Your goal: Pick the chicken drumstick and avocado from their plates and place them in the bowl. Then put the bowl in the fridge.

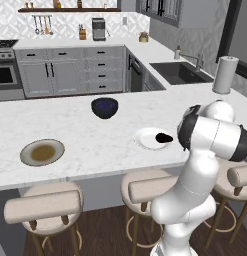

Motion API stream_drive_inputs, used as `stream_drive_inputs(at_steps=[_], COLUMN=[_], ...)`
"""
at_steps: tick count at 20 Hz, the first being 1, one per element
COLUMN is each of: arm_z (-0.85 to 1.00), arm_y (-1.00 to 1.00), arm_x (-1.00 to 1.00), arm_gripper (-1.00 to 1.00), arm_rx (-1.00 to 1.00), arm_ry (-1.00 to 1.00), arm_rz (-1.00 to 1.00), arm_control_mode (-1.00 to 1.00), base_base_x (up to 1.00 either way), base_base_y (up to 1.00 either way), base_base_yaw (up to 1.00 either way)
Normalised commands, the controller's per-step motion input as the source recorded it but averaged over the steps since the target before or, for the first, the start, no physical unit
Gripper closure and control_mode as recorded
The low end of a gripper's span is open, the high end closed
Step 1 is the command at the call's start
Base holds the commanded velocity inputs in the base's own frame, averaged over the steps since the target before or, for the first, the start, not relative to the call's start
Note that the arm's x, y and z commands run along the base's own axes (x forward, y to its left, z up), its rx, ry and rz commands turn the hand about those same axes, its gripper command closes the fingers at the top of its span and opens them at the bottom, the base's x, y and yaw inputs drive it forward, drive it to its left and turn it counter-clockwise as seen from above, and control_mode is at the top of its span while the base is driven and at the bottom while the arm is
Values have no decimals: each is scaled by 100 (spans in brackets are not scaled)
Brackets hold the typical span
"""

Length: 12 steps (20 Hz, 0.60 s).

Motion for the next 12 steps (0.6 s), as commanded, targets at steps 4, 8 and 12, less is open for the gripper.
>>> stream_drive_inputs(at_steps=[4, 8, 12], arm_z=[-6, -36, -20], arm_y=[-4, 0, 0], arm_x=[33, 7, 9], arm_gripper=[100, 100, 100], arm_rx=[0, 0, 0], arm_ry=[3, 4, 1], arm_rz=[0, 0, 0], arm_control_mode=[-100, -100, -100], base_base_x=[0, 0, 0], base_base_y=[0, 0, 0], base_base_yaw=[0, 0, 0])
